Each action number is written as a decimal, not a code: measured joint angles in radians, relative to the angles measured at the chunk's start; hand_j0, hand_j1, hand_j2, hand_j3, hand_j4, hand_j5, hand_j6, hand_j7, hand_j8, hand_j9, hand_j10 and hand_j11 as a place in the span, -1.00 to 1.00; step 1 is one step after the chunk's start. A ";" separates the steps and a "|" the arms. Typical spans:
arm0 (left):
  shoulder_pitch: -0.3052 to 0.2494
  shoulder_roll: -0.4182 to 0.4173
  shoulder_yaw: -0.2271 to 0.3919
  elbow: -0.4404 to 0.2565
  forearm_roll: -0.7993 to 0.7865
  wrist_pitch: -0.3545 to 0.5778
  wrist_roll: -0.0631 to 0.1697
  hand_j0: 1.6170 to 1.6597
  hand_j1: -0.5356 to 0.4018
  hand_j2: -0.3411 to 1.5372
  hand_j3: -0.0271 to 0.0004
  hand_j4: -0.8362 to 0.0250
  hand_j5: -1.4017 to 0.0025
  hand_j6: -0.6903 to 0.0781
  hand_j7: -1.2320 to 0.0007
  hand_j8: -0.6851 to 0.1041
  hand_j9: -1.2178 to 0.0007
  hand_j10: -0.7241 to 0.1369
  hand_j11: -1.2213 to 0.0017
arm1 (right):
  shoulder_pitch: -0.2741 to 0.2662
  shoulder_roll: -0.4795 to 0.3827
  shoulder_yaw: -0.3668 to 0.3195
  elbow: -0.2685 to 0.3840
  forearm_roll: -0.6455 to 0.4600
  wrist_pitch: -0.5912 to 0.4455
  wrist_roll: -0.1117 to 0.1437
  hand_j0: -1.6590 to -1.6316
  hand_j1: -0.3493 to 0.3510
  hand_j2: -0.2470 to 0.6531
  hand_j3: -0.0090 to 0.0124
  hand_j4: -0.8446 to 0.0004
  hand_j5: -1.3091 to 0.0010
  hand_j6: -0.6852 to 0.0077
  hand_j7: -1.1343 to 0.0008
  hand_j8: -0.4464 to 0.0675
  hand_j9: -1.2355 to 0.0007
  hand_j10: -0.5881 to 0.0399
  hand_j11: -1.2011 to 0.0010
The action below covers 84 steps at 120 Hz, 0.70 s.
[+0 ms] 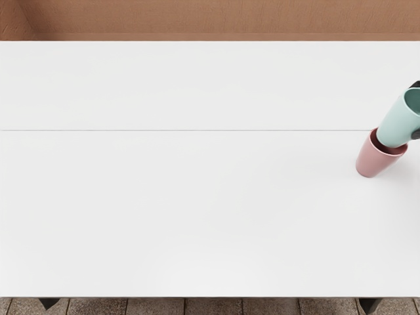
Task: Pick up cup and place in cup with right hand
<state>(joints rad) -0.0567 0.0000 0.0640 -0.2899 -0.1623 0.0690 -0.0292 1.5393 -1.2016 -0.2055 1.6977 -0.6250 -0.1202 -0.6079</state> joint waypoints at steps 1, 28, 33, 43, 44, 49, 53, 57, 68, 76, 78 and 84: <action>0.000 0.000 0.000 0.000 0.000 0.000 0.000 0.92 0.88 -0.64 0.95 0.93 0.99 0.79 0.99 0.73 0.99 0.67 0.99 | 0.000 0.000 0.000 0.000 0.000 0.000 0.000 -0.51 0.46 -0.50 0.14 0.55 -0.42 0.59 -0.43 0.29 -0.52 -0.34 -0.66; 0.000 0.000 0.000 0.000 0.000 0.000 0.000 0.92 0.88 -0.64 0.95 0.93 0.99 0.79 0.99 0.73 0.99 0.67 0.99 | -0.001 -0.002 -0.001 0.001 0.001 0.003 0.000 -0.49 0.46 -0.50 0.14 0.55 -0.41 0.58 -0.43 0.26 -0.52 -0.32 -0.65; 0.000 0.000 0.000 0.000 0.000 0.000 0.000 0.92 0.88 -0.64 0.95 0.93 0.99 0.79 0.99 0.73 0.99 0.67 0.99 | -0.002 -0.003 -0.001 0.001 -0.001 0.002 -0.001 -0.56 0.38 -0.53 -0.14 0.51 -0.30 0.54 -0.32 0.21 -0.40 -0.29 -0.52; 0.000 0.000 0.000 0.000 0.000 0.000 0.000 0.92 0.88 -0.64 0.95 0.93 0.99 0.79 0.99 0.73 0.99 0.67 0.99 | -0.004 -0.002 -0.002 -0.001 -0.003 -0.001 -0.002 -0.68 -0.04 -0.50 -0.15 0.64 0.11 0.64 0.10 0.33 0.04 0.06 -0.04; 0.000 0.000 0.000 0.000 0.000 0.000 0.000 0.92 0.88 -0.64 0.95 0.93 0.99 0.79 0.99 0.73 0.99 0.67 0.99 | -0.004 -0.002 -0.002 -0.001 -0.003 -0.001 -0.002 -0.69 -0.08 -0.50 -0.15 0.65 0.14 0.65 0.13 0.34 0.08 0.09 0.00; 0.000 0.000 0.000 0.000 0.000 0.000 0.000 0.92 0.88 -0.64 0.96 0.93 0.99 0.79 0.99 0.73 0.99 0.67 0.99 | -0.005 -0.003 -0.002 -0.002 -0.003 -0.002 -0.002 -0.74 -0.23 -0.49 -0.15 0.70 0.29 0.69 0.28 0.38 0.24 0.21 0.17; 0.000 0.000 0.000 0.000 0.000 0.000 0.000 0.92 0.88 -0.64 0.96 0.93 0.99 0.79 0.99 0.73 0.99 0.67 0.99 | -0.005 -0.002 -0.002 -0.002 -0.003 -0.002 -0.003 -0.76 -0.33 -0.49 -0.15 0.73 0.39 0.71 0.37 0.41 0.34 0.29 0.29; 0.000 0.000 0.000 0.000 0.000 0.000 0.000 0.92 0.88 -0.64 0.96 0.93 0.99 0.79 0.99 0.73 0.99 0.67 0.99 | -0.005 0.000 0.002 -0.002 -0.001 -0.002 -0.003 -0.79 -0.42 -0.48 -0.15 0.76 0.47 0.73 0.46 0.43 0.43 0.36 0.38; 0.000 0.000 0.000 0.000 0.000 0.000 0.000 0.92 0.88 -0.64 0.96 0.93 0.99 0.79 0.99 0.73 0.99 0.67 0.99 | -0.005 0.010 0.074 -0.004 0.026 0.017 -0.003 -0.84 -0.59 -0.47 -0.15 0.81 0.64 0.77 0.63 0.48 0.61 0.50 0.58; 0.000 0.000 0.000 0.000 0.000 0.000 0.000 0.92 0.88 -0.64 0.96 0.93 0.99 0.79 0.99 0.73 0.99 0.67 0.99 | -0.003 0.030 0.118 -0.005 0.054 0.039 -0.003 -0.86 -0.68 -0.47 -0.15 0.83 0.72 0.79 0.71 0.51 0.70 0.57 0.68; 0.000 0.000 0.000 0.000 0.000 0.000 0.000 0.92 0.88 -0.64 0.96 0.93 0.99 0.79 0.99 0.73 0.99 0.67 0.99 | -0.002 0.035 0.130 -0.005 0.063 0.047 -0.003 -0.87 -0.70 -0.47 -0.15 0.84 0.74 0.80 0.73 0.51 0.72 0.58 0.70; 0.000 0.000 0.000 0.000 0.000 0.000 0.000 0.92 0.88 -0.64 0.96 0.93 0.99 0.79 0.99 0.73 0.99 0.67 0.99 | 0.000 0.046 0.165 -0.005 0.100 0.086 -0.003 -0.88 -0.74 -0.47 -0.16 0.85 0.78 0.81 0.77 0.53 0.76 0.62 0.75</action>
<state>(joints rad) -0.0568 0.0000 0.0642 -0.2899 -0.1625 0.0690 -0.0292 1.5397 -1.1552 -0.0402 1.6925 -0.5247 -0.0342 -0.6108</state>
